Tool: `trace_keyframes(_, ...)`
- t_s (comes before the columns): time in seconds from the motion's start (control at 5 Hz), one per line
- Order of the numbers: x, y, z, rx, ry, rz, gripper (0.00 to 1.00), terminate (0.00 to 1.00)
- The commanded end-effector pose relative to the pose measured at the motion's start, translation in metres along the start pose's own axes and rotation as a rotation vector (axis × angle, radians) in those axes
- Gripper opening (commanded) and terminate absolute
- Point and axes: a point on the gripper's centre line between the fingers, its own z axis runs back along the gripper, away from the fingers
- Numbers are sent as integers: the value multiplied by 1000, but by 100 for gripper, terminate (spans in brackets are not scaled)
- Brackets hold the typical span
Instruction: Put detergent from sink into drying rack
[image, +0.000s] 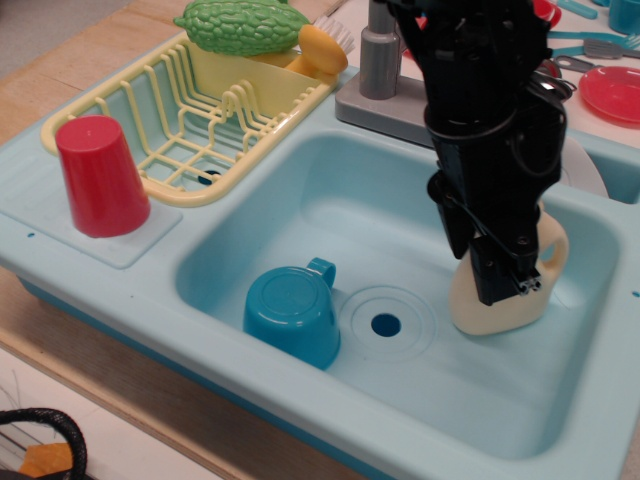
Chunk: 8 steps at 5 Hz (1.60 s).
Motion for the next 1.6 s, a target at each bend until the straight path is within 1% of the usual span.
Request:
trace_keyframes(0.0,14,-3,21,111,22,137,0,0)
trace_keyframes(0.2,14,7,44,142,73,162,0,0)
trace_keyframes(0.4,5,22,64,191,110,178,0,0)
trace_keyframes(0.6,-6,40,90,238,143,196,0,0)
trace_keyframes(0.8,-24,51,119,282,188,243,0,0)
trace_keyframes(1.0,-36,64,148,348,221,279,0,0)
trace_keyframes(1.2,-59,78,165,418,255,376,0,0)
trace_keyframes(1.4,-83,91,166,477,250,447,0,0)
